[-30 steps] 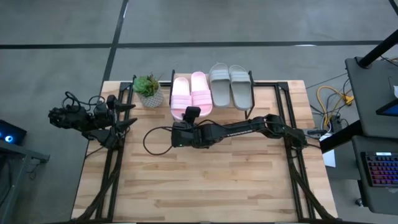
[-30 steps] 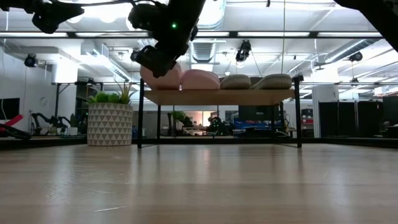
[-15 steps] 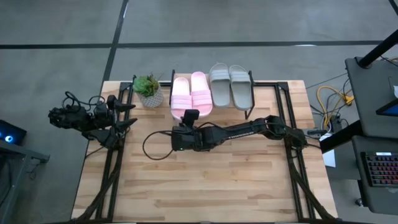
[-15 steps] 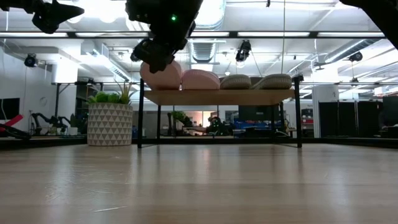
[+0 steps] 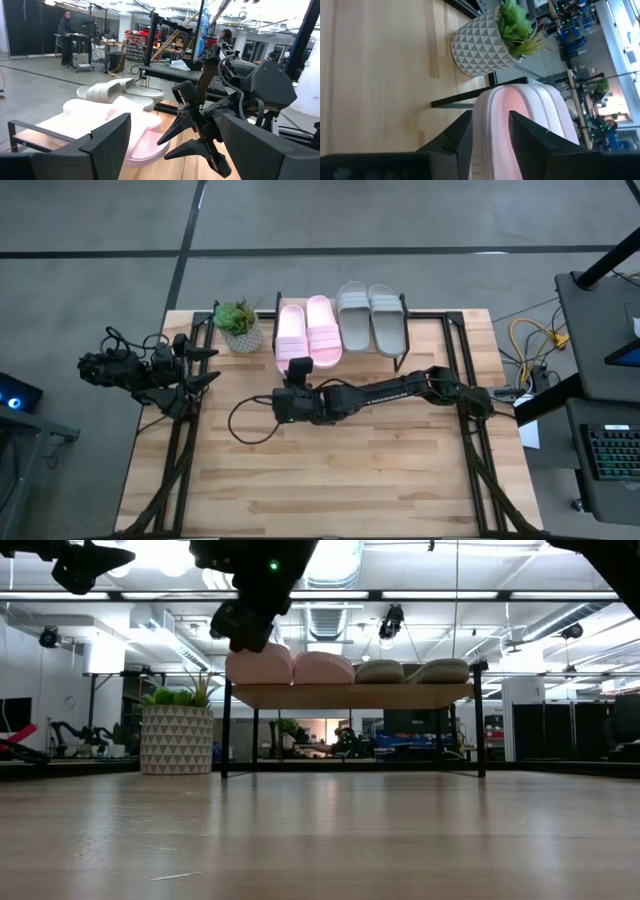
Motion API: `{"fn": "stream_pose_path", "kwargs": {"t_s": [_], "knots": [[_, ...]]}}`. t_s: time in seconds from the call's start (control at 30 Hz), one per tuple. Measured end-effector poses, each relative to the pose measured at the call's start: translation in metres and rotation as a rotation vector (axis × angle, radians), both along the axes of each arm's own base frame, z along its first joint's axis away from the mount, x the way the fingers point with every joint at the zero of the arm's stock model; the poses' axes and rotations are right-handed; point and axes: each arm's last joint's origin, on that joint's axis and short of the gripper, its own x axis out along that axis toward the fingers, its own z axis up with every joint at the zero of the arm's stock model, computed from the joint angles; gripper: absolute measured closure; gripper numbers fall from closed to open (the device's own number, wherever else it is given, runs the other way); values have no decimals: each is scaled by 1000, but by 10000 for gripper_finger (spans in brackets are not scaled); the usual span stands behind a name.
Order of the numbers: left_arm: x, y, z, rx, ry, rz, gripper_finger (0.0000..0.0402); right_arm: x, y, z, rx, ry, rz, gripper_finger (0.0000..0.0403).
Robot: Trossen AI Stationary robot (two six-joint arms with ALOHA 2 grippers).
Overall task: Pick and place slides into the shelf
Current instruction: Return to Home Position
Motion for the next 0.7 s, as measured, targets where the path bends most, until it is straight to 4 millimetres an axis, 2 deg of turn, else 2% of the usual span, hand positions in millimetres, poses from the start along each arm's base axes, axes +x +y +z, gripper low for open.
{"fn": "stream_pose_path", "kwargs": {"t_s": [0.23, 0.37, 0.43, 0.57, 0.7], "knots": [[0, 0, 0, 0, 0, -5, 112, 0, -1, -1, -8, 10, 4, 337], [0, 0, 0, 0, 1, -5, 112, 1, -1, 3, 6, -15, -5, 347], [0, 0, 0, 0, 1, -5, 112, 2, 1, 10, 21, -55, -6, 344], [0, 0, 0, 1, 0, -12, 112, 3, 9, 39, 58, -165, -1, 338], [0, -1, 0, 2, 1, -42, 112, 2, 26, 62, 203, -265, 91, 350]]}}
